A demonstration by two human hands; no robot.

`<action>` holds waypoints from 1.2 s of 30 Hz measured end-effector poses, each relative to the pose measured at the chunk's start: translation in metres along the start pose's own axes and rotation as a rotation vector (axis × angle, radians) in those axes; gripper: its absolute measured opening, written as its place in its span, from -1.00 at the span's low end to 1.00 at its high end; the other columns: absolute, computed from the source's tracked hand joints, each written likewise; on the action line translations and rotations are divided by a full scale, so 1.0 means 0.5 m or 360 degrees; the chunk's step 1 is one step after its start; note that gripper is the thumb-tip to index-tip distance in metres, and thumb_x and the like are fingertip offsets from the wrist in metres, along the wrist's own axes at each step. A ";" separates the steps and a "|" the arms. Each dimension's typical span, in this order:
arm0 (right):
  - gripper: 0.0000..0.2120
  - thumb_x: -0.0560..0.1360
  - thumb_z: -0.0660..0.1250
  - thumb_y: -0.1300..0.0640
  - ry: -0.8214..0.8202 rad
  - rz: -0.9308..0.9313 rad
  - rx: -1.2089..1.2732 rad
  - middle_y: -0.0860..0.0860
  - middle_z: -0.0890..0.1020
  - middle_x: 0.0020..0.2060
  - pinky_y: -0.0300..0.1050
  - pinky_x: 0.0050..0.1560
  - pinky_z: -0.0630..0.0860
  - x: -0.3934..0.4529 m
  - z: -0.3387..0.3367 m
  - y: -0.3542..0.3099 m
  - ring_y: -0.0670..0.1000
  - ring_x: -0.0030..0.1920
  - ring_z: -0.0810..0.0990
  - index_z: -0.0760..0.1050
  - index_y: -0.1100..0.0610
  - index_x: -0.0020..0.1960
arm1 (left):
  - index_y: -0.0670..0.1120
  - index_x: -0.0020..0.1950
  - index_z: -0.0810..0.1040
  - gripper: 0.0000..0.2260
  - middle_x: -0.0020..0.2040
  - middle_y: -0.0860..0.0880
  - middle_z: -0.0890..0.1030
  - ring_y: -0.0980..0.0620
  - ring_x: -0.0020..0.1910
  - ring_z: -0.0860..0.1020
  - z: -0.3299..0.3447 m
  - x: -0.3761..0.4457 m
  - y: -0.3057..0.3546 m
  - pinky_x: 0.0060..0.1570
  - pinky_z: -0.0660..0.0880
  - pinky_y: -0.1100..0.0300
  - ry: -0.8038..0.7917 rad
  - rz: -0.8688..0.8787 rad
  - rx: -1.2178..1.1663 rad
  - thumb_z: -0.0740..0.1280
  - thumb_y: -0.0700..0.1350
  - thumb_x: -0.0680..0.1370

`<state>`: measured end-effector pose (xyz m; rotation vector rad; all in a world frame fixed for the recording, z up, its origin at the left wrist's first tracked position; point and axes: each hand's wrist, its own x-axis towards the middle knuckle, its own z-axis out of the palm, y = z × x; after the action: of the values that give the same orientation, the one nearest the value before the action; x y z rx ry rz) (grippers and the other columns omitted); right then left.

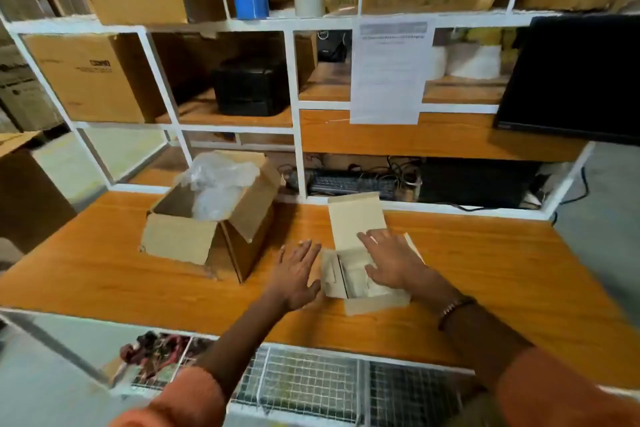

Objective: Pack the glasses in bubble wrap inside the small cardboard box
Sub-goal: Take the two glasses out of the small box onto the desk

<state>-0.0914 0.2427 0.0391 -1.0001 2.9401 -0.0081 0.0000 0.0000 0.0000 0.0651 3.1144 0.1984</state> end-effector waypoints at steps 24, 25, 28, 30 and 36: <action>-0.44 0.65 0.23 -0.24 -0.0069 0.0759 0.0308 0.17 0.32 0.58 0.31 0.48 0.34 -0.044 0.284 0.098 0.29 0.56 0.24 0.40 -0.04 0.58 | 0.11 0.72 0.13 -0.46 0.73 -0.14 0.17 -0.14 0.71 0.15 0.237 0.078 0.044 0.63 0.11 -0.32 -0.0170 0.0442 0.0079 -0.10 0.21 0.74; -0.44 0.63 0.22 -0.27 0.0005 0.0727 0.0286 0.16 0.43 0.49 0.25 0.39 0.42 -0.033 0.286 0.105 0.25 0.48 0.34 0.48 -0.01 0.52 | 0.06 0.71 0.20 -0.44 0.72 -0.12 0.21 -0.12 0.71 0.18 0.234 0.087 0.039 0.63 0.11 -0.30 -0.0156 0.0400 0.0063 -0.11 0.21 0.73; -0.48 0.64 0.20 -0.28 0.0217 0.0631 0.0300 0.07 0.61 0.24 0.07 0.23 0.49 0.001 0.280 0.130 0.14 0.29 0.50 0.64 0.05 0.34 | -0.03 0.61 0.40 -0.46 0.67 -0.09 0.35 -0.07 0.66 0.31 0.230 0.112 0.020 0.62 0.14 -0.26 -0.0041 0.0296 0.0026 -0.03 0.16 0.73; -0.50 0.65 0.18 -0.27 0.0265 0.0559 0.0315 0.01 0.67 0.12 0.00 0.16 0.50 0.030 0.275 0.148 0.09 0.20 0.56 0.68 0.04 0.28 | -0.03 0.51 0.52 -0.57 0.60 -0.08 0.46 -0.07 0.59 0.41 0.234 0.129 0.008 0.59 0.21 -0.27 0.0066 0.0238 0.0009 0.11 0.10 0.73; -0.58 0.64 0.22 -0.23 0.0295 0.0403 0.0214 0.00 0.71 -0.10 0.02 -0.02 0.52 0.120 0.239 0.152 0.10 0.06 0.59 0.71 0.05 0.00 | 0.05 0.27 0.63 -0.72 0.29 0.00 0.67 -0.03 0.33 0.60 0.220 0.193 0.021 0.55 0.24 -0.20 0.0230 -0.0120 0.0055 0.25 0.10 0.66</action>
<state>-0.1812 0.2672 -0.0836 -0.6371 3.1590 -0.3023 -0.0934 0.0286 -0.1094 -0.0694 3.2572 0.1543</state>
